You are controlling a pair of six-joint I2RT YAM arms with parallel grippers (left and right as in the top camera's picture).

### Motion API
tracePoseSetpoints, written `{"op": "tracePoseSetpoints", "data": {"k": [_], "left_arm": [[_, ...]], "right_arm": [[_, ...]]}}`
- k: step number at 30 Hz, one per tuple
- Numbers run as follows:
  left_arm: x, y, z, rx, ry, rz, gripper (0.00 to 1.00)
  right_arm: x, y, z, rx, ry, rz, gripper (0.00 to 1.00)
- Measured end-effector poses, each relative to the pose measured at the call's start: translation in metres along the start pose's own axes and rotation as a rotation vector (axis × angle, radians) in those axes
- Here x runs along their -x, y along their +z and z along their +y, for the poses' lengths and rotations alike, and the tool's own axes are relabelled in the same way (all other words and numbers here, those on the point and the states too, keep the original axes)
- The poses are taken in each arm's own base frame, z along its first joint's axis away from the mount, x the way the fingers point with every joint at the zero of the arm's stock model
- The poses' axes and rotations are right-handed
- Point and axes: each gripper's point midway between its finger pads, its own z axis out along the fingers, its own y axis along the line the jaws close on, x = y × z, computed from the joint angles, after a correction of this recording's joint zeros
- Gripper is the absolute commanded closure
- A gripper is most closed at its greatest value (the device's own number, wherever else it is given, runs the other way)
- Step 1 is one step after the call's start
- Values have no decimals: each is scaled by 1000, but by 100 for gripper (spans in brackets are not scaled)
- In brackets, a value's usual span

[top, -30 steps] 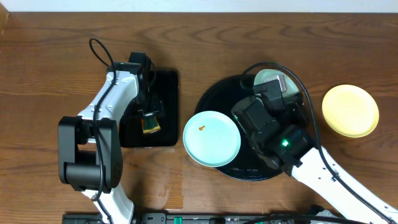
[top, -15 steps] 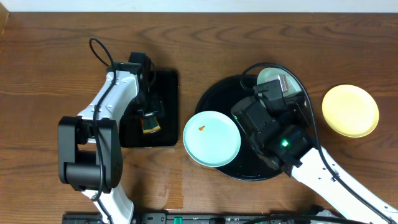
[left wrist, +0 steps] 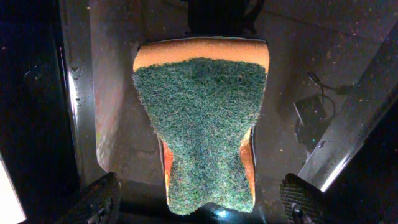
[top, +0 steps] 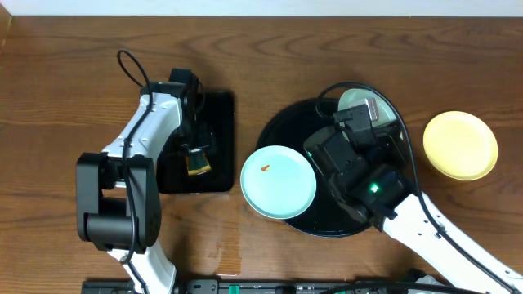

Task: Clean dirty plates on tray and stack at the side

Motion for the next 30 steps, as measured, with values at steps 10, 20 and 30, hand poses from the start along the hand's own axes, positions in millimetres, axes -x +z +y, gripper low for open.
{"op": "tracePoseSetpoints", "data": {"k": [10,20,30], "left_arm": [[0,0,0,0,0,0,17],[0,0,0,0,0,0,17],[0,0,0,0,0,0,17]], "right_arm": [[-2,1,11,65,7,11,99],[-12,8,10,81,8,53,99],[-27,13,20,152,90,123,99]]}}
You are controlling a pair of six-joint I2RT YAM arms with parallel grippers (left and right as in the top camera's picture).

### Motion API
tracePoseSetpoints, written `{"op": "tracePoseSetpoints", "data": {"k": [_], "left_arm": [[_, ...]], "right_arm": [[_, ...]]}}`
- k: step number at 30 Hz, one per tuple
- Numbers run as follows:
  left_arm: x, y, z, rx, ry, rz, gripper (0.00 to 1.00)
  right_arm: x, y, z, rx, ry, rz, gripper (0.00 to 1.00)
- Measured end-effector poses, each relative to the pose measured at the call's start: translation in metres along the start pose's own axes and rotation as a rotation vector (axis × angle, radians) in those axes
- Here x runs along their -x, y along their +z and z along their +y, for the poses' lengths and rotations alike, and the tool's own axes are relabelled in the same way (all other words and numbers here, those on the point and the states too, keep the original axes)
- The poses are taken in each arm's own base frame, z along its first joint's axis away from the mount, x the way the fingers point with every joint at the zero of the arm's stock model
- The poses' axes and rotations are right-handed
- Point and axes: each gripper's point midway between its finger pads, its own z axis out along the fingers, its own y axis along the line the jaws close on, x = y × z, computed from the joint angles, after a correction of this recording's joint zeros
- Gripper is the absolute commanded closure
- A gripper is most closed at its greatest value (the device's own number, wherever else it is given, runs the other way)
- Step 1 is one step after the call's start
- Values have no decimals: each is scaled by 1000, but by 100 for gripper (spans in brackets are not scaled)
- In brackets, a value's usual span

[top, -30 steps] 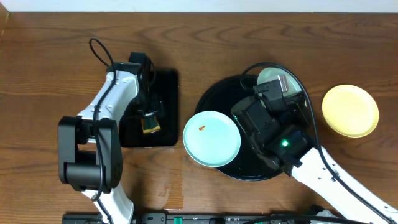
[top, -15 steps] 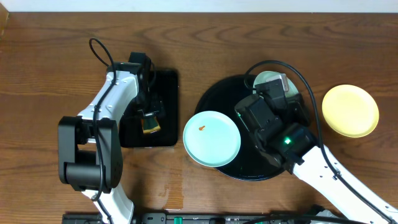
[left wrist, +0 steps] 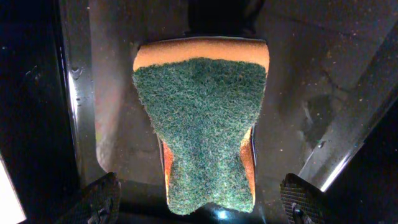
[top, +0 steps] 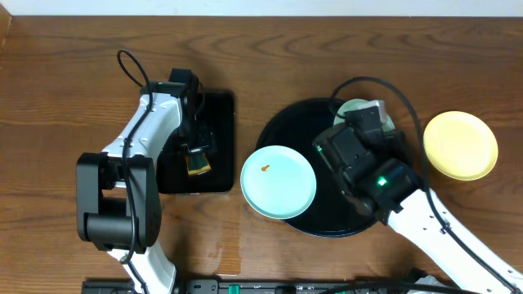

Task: Clean dirty plates on tray and stack at the side

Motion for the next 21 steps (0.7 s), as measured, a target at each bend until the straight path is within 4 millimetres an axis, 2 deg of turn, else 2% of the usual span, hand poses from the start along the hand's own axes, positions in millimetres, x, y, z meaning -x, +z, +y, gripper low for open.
{"op": "tracePoseSetpoints", "data": {"k": [10,15,21], "left_arm": [[0,0,0,0,0,0,17],[0,0,0,0,0,0,17],[0,0,0,0,0,0,17]], "right_arm": [[-28,38,18,312,348,241,99],[-49,65,-14,393,611,361,99],[-86,97,-63,414,925,469,99]]}}
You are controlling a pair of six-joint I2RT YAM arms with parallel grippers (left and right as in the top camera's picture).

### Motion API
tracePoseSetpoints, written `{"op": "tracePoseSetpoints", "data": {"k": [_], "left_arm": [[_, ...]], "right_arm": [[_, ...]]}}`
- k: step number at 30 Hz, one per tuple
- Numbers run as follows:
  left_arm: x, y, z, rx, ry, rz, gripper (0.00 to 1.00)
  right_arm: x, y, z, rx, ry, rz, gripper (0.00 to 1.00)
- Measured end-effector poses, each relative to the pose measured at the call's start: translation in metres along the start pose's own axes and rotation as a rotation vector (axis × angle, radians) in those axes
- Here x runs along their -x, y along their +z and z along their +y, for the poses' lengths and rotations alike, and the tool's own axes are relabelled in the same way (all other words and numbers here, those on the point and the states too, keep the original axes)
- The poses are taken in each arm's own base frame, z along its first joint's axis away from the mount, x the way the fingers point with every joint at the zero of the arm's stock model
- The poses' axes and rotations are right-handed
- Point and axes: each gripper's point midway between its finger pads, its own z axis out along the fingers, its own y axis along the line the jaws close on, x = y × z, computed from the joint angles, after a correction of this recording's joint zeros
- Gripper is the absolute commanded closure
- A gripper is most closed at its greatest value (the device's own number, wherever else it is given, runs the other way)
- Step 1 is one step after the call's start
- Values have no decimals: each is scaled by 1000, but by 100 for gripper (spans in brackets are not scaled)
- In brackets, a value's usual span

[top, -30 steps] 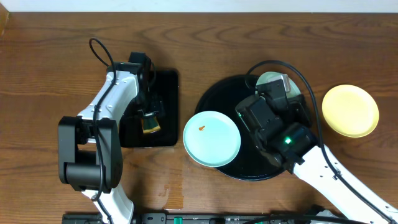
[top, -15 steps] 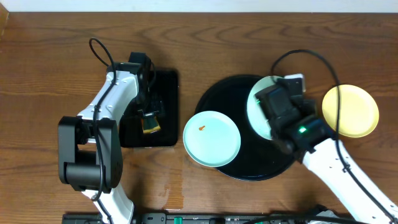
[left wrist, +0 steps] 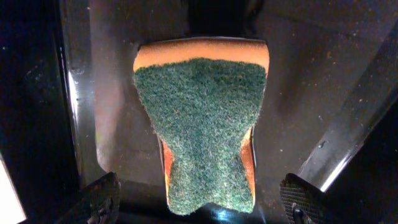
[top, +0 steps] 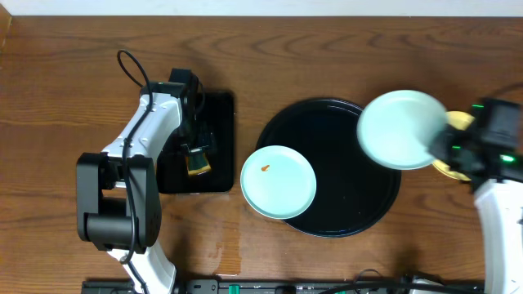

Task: Clean dirty plates on tray and stack at the side
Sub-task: 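Lift the mint plate right and stack it on the yellow plate, then move the right gripper back to the remaining mint plate on the tray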

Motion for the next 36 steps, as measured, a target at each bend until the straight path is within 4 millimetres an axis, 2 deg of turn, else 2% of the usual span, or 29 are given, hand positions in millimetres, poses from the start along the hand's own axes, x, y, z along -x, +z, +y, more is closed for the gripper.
{"op": "tracePoseSetpoints", "data": {"k": [4,9,13,15,16,18,19,24,26,28,31,32,35,36], "left_arm": [[0,0,0,0,0,0,17],[0,0,0,0,0,0,17],[0,0,0,0,0,0,17],[0,0,0,0,0,0,17],[0,0,0,0,0,0,17],[0,0,0,0,0,0,17],[0,0,0,0,0,0,17],[0,0,0,0,0,0,17],[0,0,0,0,0,0,17],[0,0,0,0,0,0,17],[0,0,0,0,0,0,17],[0,0,0,0,0,0,17],[0,0,0,0,0,0,17],[0,0,0,0,0,0,17]], "right_arm": [[19,10,-54,-33,196,-5,99],[24,34,-108,-89,371,27,99],[21,58,-135,-119,448,69,99],[16,69,-141,-125,465,96,98],[14,75,-143,-127,469,108,92],[11,85,-145,-120,470,128,67],[11,88,-144,-111,471,131,60],[19,90,-128,-6,450,122,48],[22,87,-115,63,436,124,47],[26,76,-95,159,406,117,47],[28,49,-52,297,302,109,47],[22,39,-34,333,250,121,47],[-5,14,14,412,96,187,48],[-21,5,33,435,32,231,48]]}}
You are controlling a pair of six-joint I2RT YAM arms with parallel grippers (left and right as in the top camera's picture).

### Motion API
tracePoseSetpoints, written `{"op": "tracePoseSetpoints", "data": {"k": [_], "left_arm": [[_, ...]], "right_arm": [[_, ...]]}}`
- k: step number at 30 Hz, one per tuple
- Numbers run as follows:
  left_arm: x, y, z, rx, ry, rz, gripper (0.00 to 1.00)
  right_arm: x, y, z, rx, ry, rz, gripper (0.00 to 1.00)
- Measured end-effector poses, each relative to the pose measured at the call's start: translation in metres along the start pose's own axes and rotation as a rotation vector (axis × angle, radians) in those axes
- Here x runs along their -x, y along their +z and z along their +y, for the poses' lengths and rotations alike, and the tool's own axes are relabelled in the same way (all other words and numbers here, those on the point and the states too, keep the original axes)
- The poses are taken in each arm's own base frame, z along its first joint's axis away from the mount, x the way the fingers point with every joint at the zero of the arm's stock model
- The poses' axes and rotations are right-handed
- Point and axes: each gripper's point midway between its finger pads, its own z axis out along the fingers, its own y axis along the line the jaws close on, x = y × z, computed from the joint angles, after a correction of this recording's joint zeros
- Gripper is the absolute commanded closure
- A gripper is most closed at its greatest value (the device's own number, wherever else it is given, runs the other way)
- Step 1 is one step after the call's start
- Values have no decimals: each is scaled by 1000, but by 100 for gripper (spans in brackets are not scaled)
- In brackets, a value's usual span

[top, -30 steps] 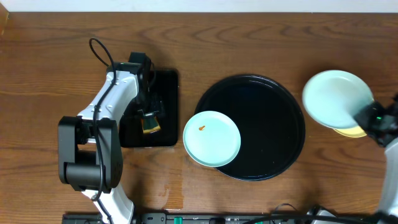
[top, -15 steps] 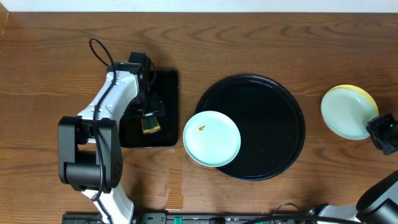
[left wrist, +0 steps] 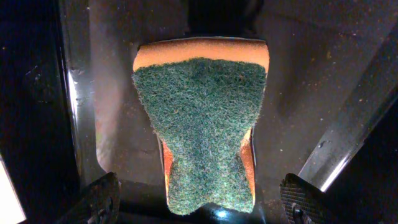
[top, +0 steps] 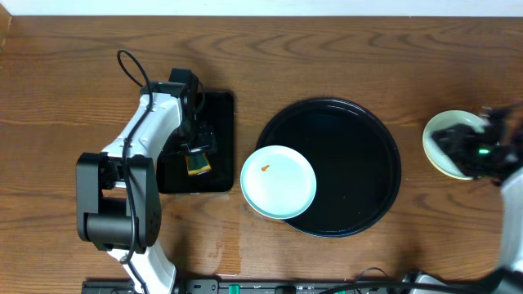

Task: Clean dirty plates on tray and stack at the side
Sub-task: 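Move the right gripper back to the remaining mint plate on the tray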

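Note:
A pale blue plate [top: 278, 181] with a small orange stain [top: 265, 169] lies on the left edge of the round black tray [top: 351, 163]. At the far right, my right gripper [top: 478, 151] is on a pale green plate [top: 449, 135], low over the side spot and covering its right part. My left gripper [left wrist: 199, 202] stands open in the square black tray [top: 221, 106]. A green-topped orange sponge [left wrist: 202, 124] lies between and ahead of its fingers [left wrist: 99, 199]. In the overhead view the sponge [top: 196, 163] peeks out under the left gripper [top: 196, 151].
The left arm [top: 151, 131] reaches over the square tray from the front left. A black cable [top: 131, 65] loops behind it. The right arm enters at the right table edge. Wooden tabletop [top: 327, 49] surrounds both trays.
The right gripper with the pale green plate has moved from above the round tray's right rim to the far right, down over the yellow plate, which is now covered. The left arm stayed put.
The right arm was over the round tray at a pale green plate at its back, and stayed there a second later. Then it held that plate lifted over the tray's right rim. Now the plate is over the yellow one at the side. The left gripper stayed open at the sponge.

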Motion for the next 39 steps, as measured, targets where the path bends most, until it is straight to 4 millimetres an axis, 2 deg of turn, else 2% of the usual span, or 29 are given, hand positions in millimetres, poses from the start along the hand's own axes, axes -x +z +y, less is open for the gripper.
{"op": "tracePoseSetpoints", "data": {"k": [3,10,14,18,22,25,27,29,32,36,39], "left_arm": [[0,0,0,0,0,0,17],[0,0,0,0,0,0,17],[0,0,0,0,0,0,17],[0,0,0,0,0,0,17],[0,0,0,0,0,0,17],[0,0,0,0,0,0,17],[0,0,0,0,0,0,17],[0,0,0,0,0,0,17],[0,0,0,0,0,0,17],[0,0,0,0,0,0,17],[0,0,0,0,0,0,17]], "right_arm": [[-43,12,35,12,-133,136,48],[-133,50,84,-45,-494,390,48],[-182,72,87,-118,-567,528,45],[-211,91,78,-214,-537,620,45],[-240,109,69,-273,-512,709,50],[-254,125,71,-266,-510,734,60],[-263,132,70,-283,-482,754,71],[-269,135,66,-310,-452,771,86],[-271,137,62,-339,-409,772,98],[-266,137,59,-357,-392,758,99],[-250,138,54,-377,-376,709,99]]}}
